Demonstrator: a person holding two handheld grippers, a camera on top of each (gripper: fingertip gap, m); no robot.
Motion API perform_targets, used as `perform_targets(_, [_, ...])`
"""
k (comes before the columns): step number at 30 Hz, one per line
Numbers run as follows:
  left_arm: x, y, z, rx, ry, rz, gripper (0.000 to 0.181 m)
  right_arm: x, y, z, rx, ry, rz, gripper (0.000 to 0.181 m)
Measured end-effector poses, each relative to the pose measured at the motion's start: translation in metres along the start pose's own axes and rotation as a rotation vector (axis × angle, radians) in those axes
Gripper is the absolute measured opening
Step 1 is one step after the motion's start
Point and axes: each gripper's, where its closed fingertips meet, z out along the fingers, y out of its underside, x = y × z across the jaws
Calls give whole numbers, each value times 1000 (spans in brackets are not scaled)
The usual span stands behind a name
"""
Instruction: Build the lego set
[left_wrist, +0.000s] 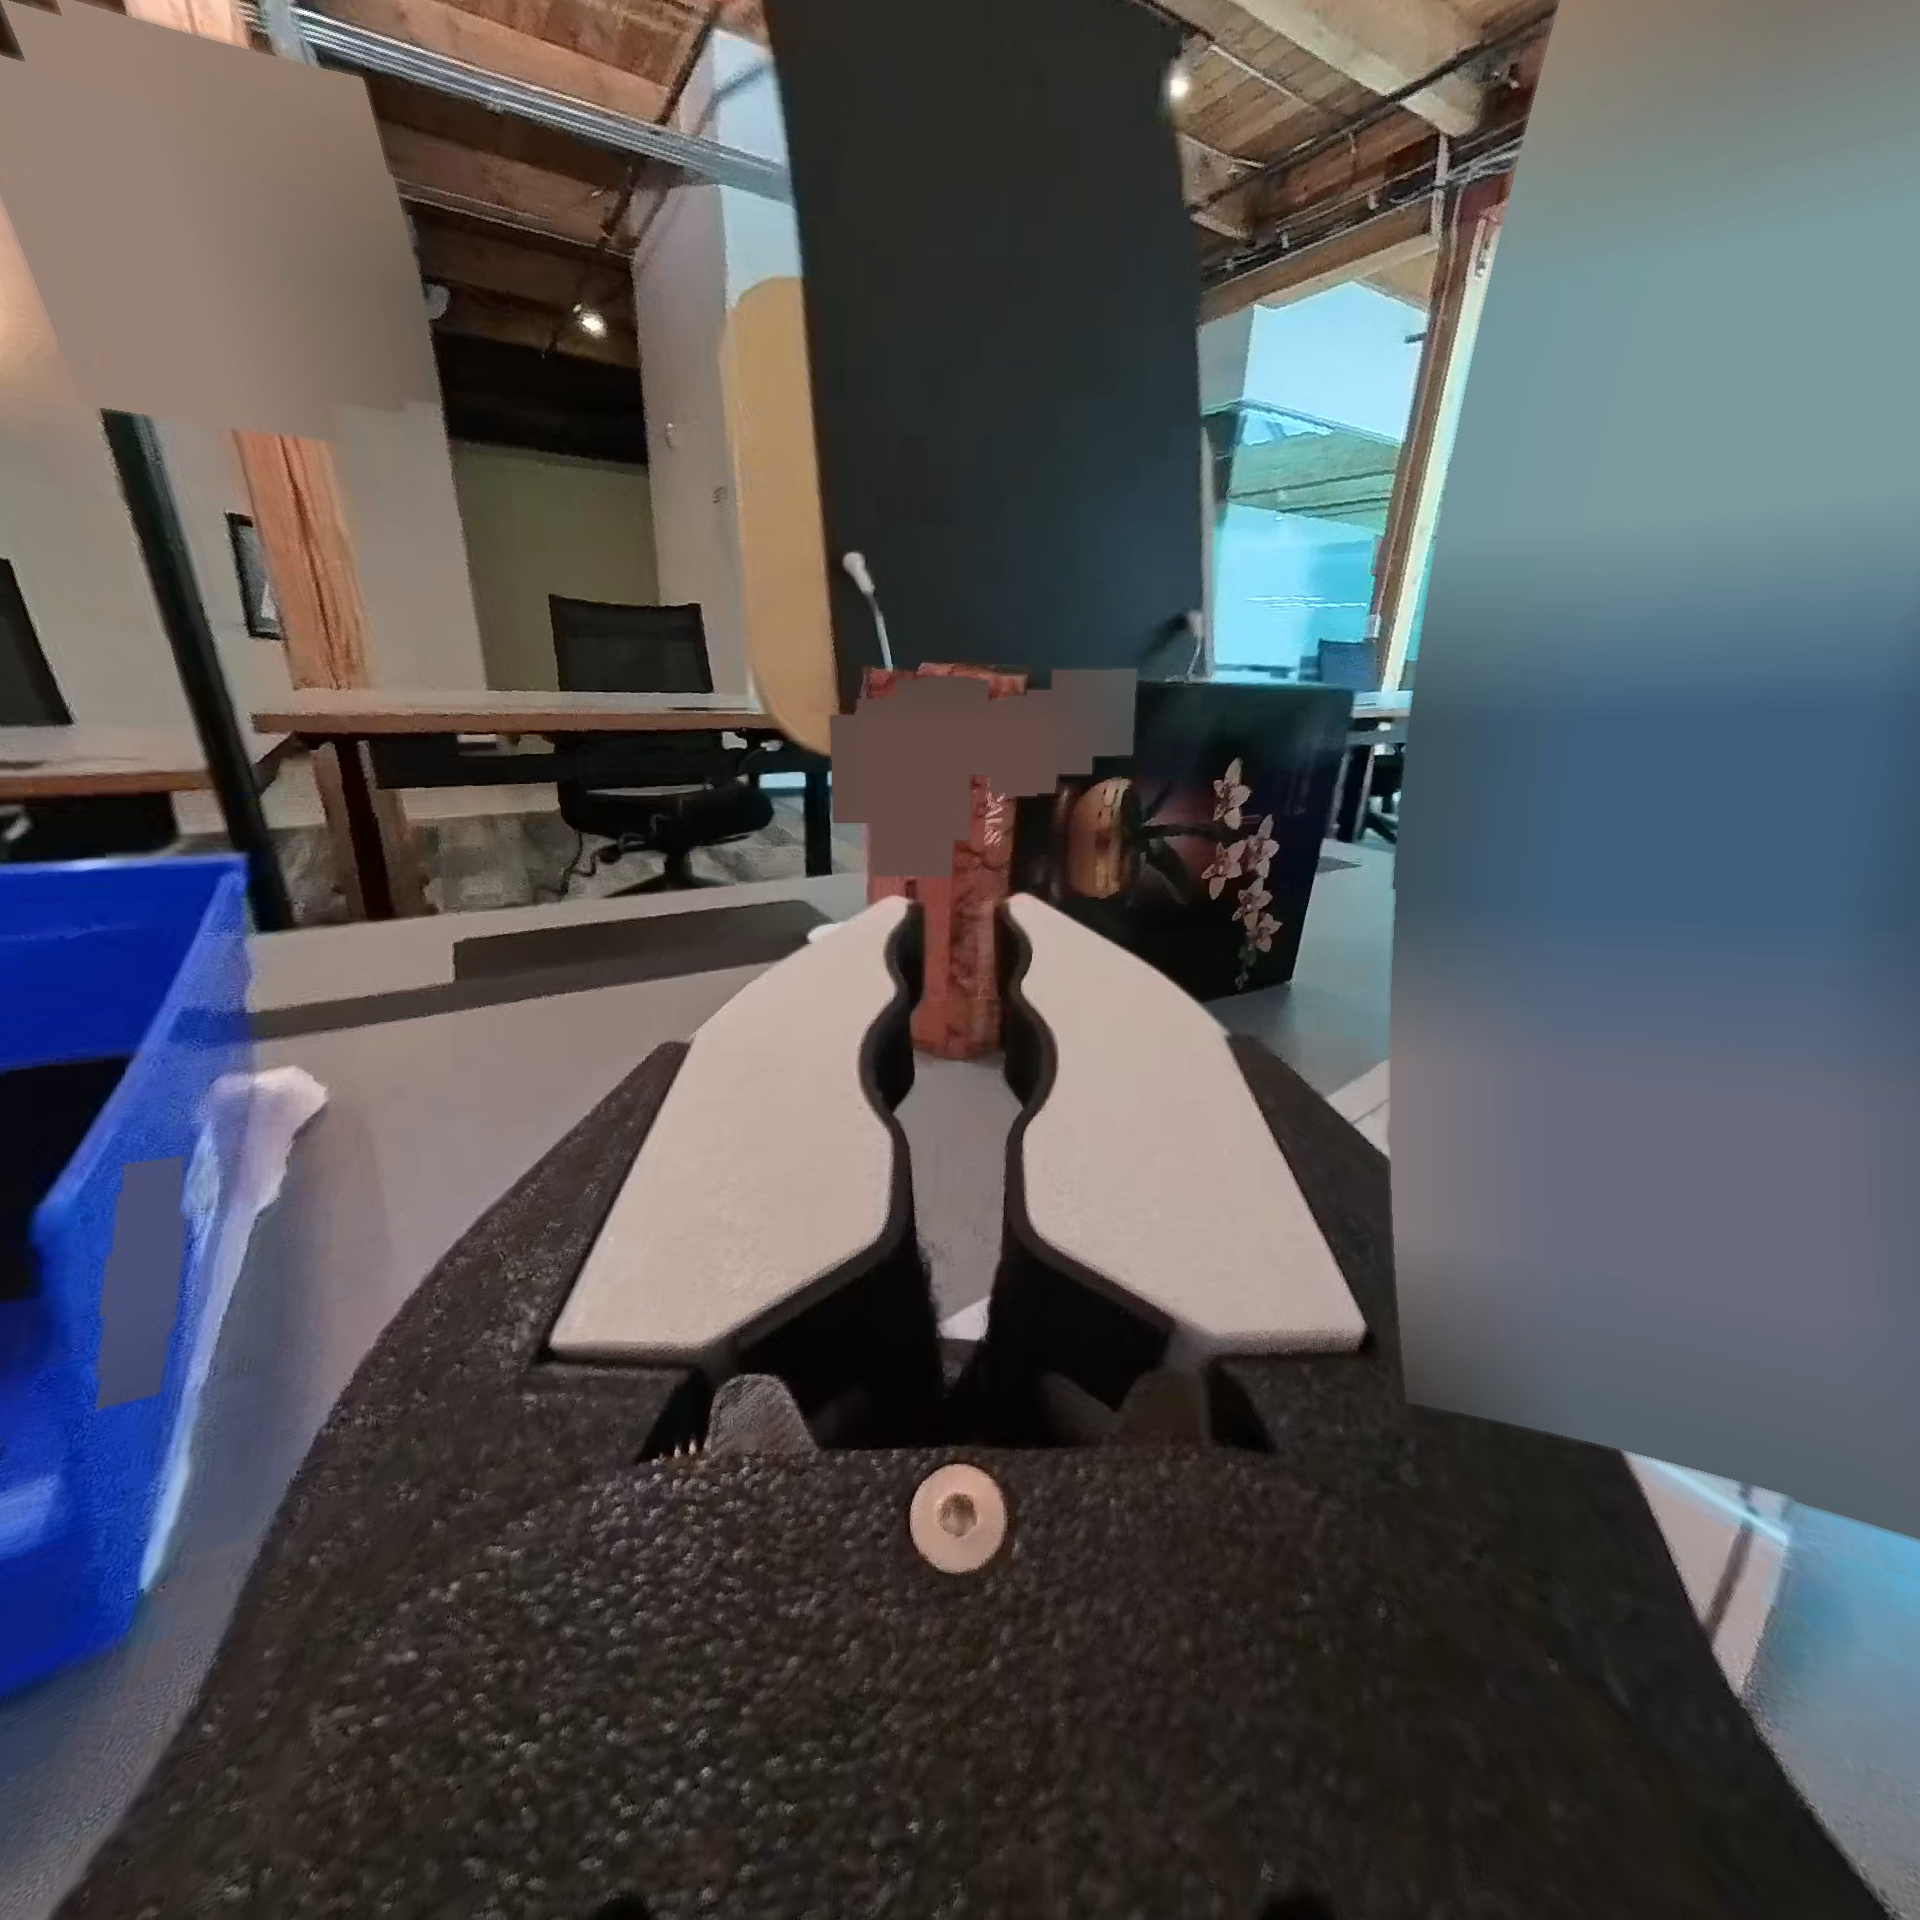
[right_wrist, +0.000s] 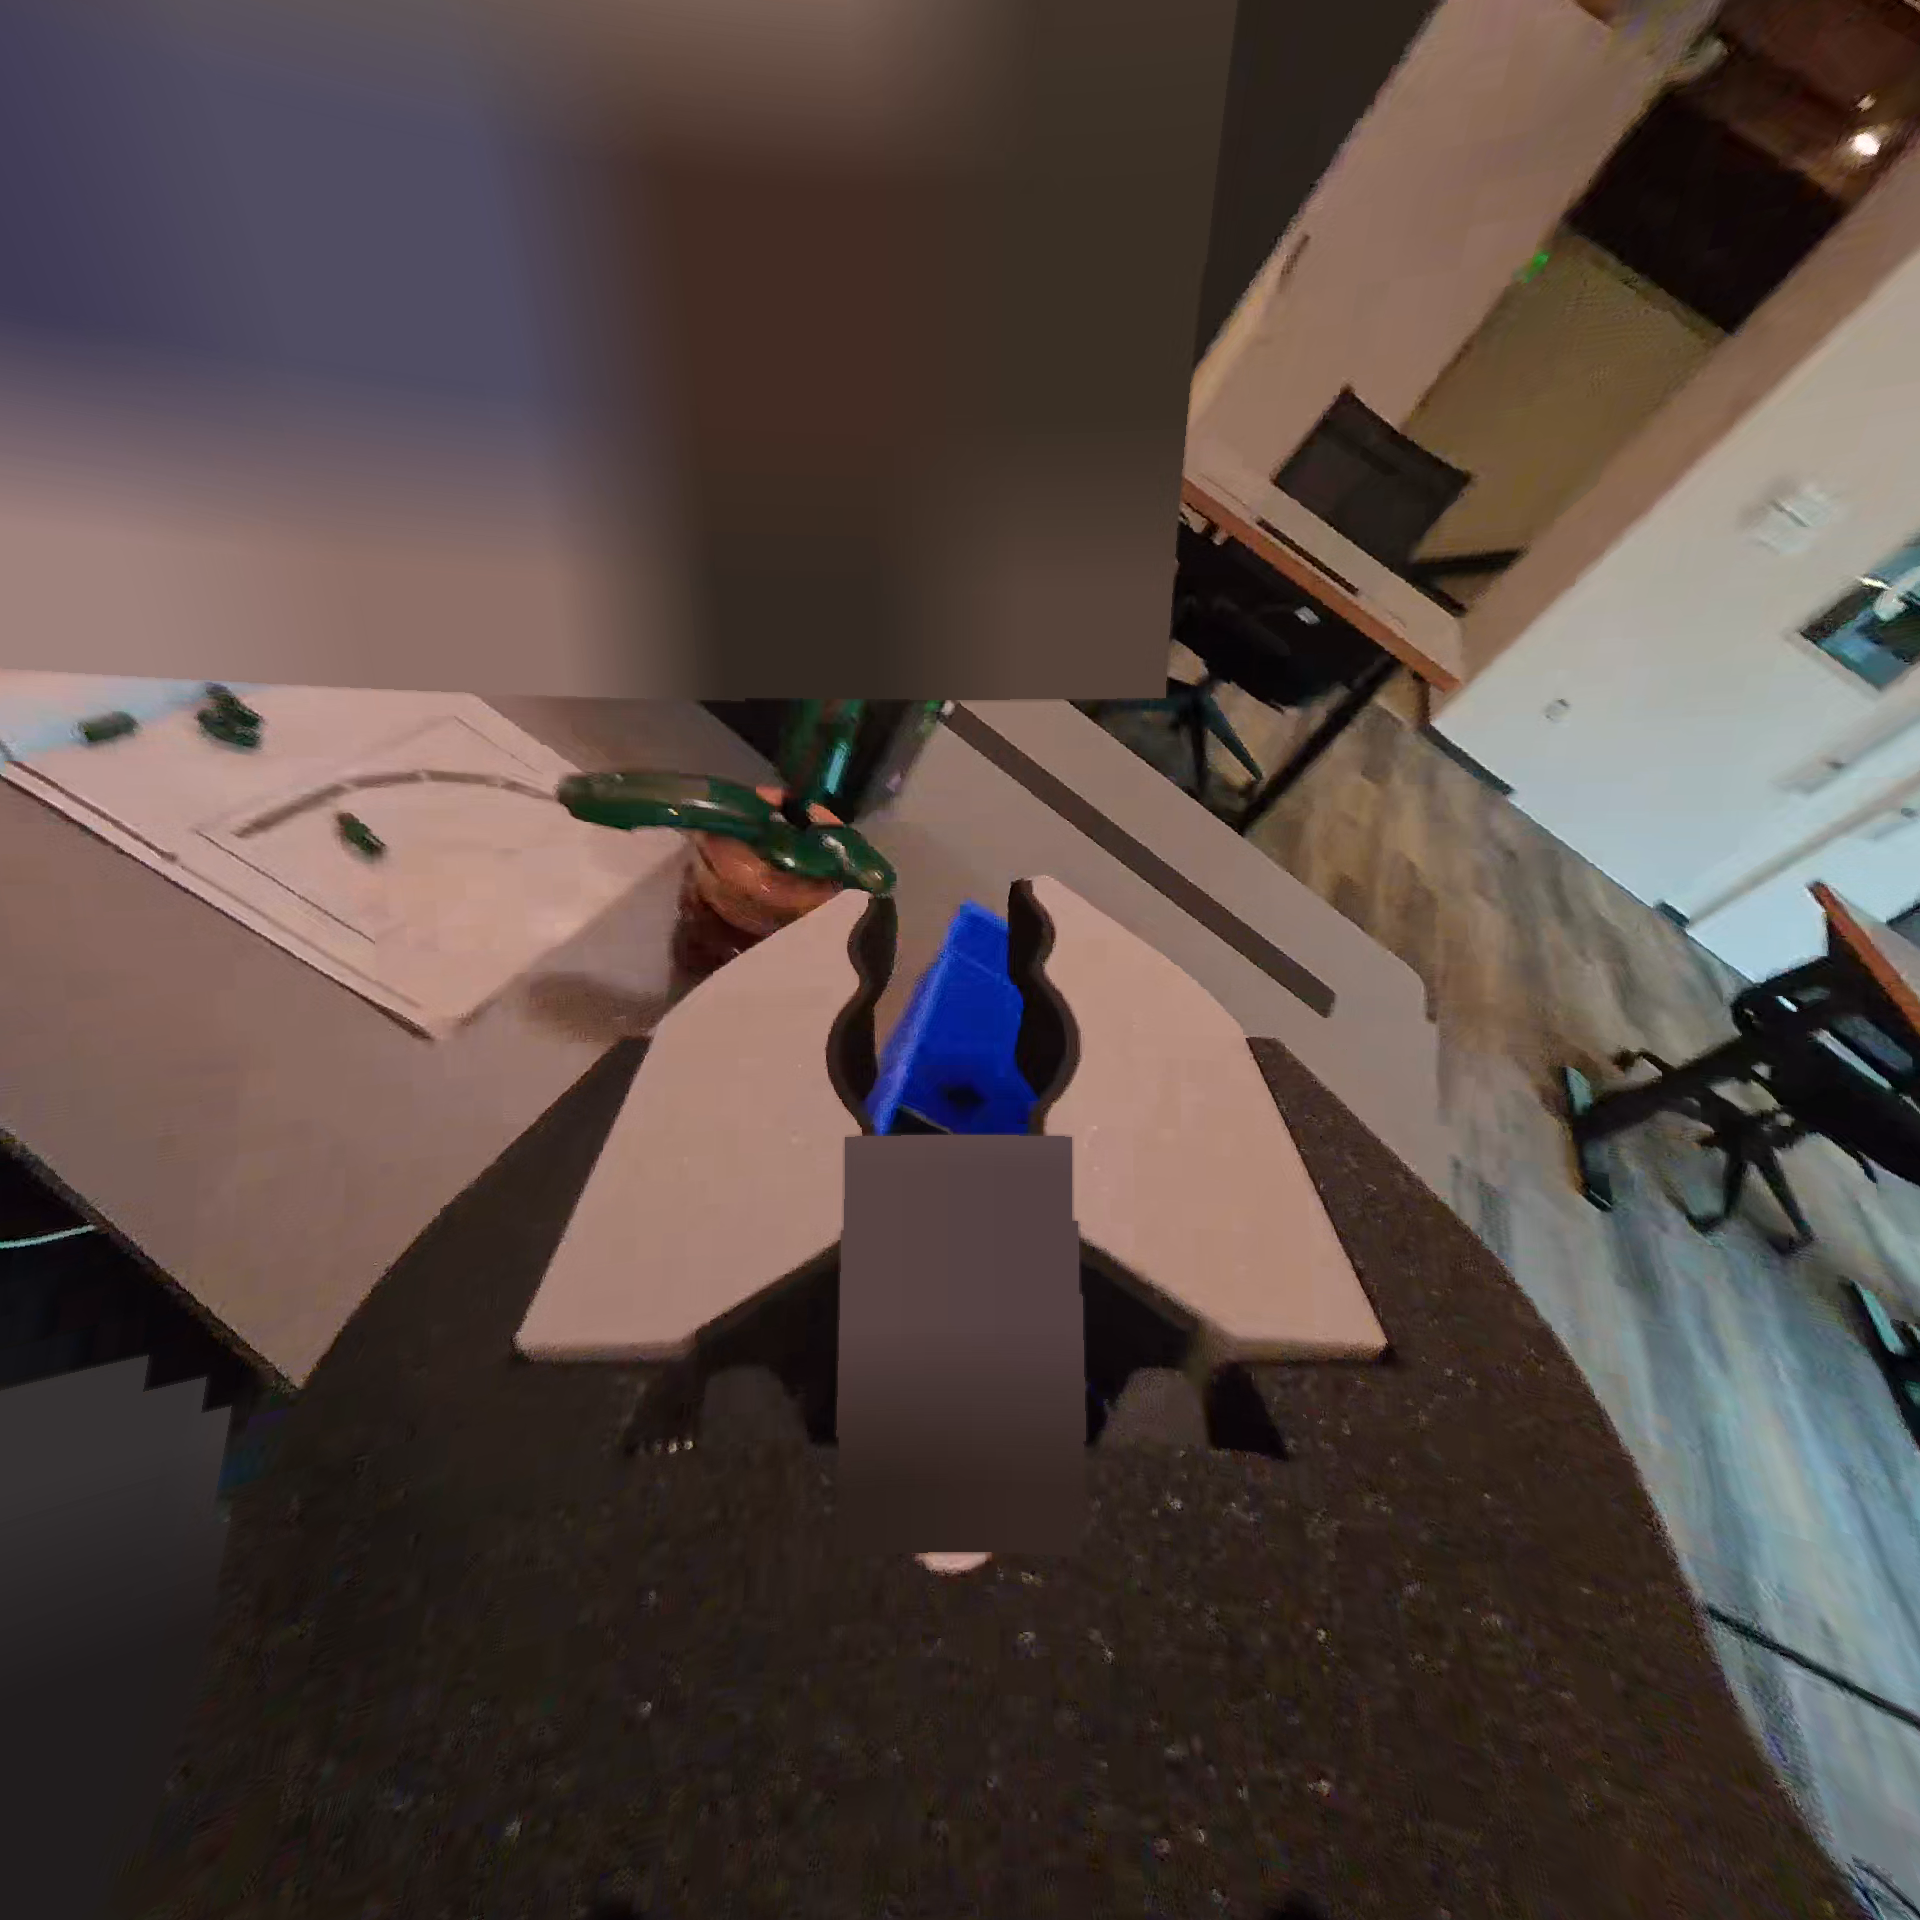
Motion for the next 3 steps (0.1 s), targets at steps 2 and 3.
perform_targets(2, [22, -15, 24, 0, 74, 45, 11, 24, 21, -22, -53, 63, 13, 19])
perform_targets(3, [33, -22, 37, 3, 108, 66, 12, 32, 33, -30, -76, 79, 27, 19])
